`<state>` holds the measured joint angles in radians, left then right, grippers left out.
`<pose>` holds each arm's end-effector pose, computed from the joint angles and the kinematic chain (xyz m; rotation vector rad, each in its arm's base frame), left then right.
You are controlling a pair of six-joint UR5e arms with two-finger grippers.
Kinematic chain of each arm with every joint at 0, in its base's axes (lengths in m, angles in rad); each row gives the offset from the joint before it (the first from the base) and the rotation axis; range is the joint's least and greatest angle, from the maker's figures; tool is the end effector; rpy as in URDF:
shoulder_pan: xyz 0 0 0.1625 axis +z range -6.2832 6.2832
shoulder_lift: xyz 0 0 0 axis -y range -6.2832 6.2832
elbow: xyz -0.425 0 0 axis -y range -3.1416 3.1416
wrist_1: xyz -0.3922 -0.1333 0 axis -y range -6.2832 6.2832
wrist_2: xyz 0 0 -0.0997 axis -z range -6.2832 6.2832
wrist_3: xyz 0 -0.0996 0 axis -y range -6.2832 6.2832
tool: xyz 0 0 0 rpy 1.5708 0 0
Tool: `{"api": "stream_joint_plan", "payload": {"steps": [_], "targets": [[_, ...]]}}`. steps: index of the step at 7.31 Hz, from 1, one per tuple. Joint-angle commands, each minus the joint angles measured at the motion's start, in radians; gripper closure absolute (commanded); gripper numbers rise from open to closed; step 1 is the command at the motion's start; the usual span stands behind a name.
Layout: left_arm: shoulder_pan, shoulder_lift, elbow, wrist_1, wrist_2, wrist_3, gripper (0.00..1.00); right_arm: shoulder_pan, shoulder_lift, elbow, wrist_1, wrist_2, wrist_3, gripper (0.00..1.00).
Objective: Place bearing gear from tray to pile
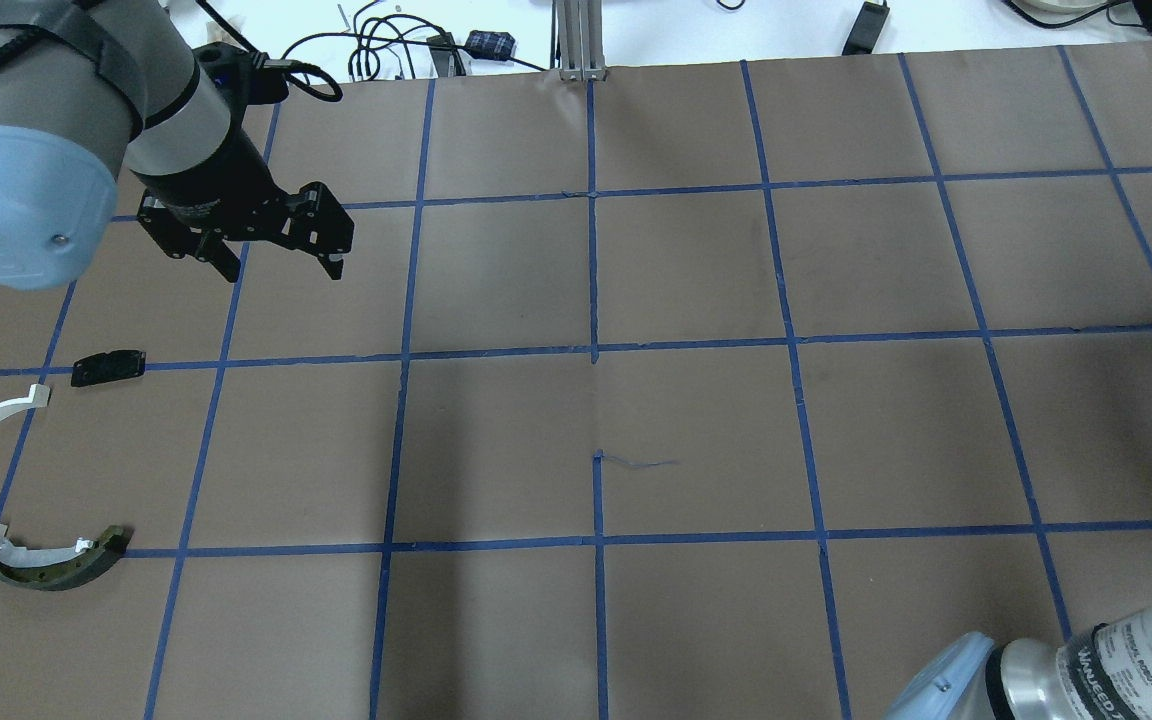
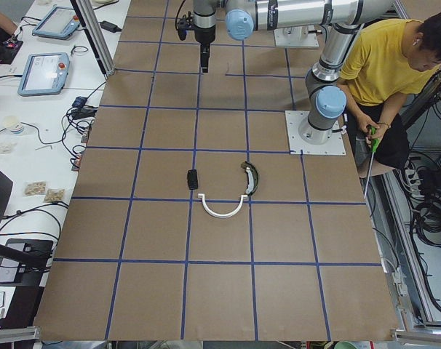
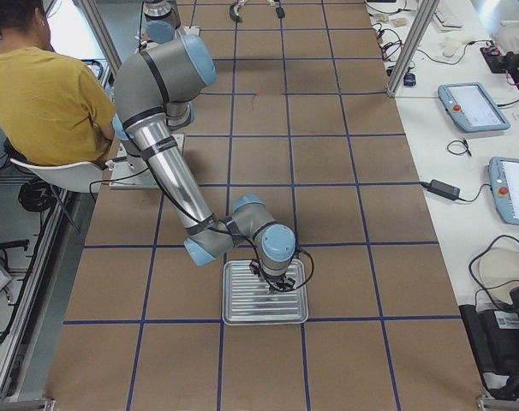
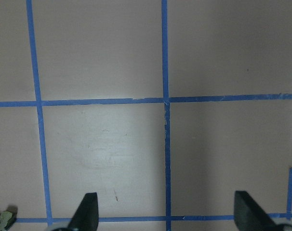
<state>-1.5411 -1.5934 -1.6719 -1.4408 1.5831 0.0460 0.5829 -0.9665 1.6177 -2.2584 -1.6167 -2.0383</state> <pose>-0.1172 -0.5028 0.4400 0.0254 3.1289 -0.0091 -0.4774 -0.4689 0.1787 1.5541 -2.6845 -0.0678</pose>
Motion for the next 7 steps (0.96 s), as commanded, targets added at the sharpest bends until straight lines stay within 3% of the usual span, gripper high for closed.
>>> {"api": "stream_joint_plan", "payload": {"steps": [1, 2, 4, 7], "targets": [[-0.002, 0.001, 0.000, 0.000, 0.000, 0.000, 0.00, 0.000, 0.002, 0.002, -0.027, 0.000, -0.032, 0.49], [-0.002, 0.003, 0.000, 0.000, 0.000, 0.000, 0.00, 0.000, 0.000, 0.002, -0.027, 0.000, -0.028, 0.61], [-0.002, 0.006, 0.001, 0.000, 0.000, 0.000, 0.00, 0.000, -0.003, 0.002, -0.023, -0.009, -0.017, 0.98], [0.001, 0.006, 0.001, 0.000, 0.000, 0.000, 0.00, 0.014, -0.068, 0.001, -0.009, -0.019, -0.013, 1.00]]}}
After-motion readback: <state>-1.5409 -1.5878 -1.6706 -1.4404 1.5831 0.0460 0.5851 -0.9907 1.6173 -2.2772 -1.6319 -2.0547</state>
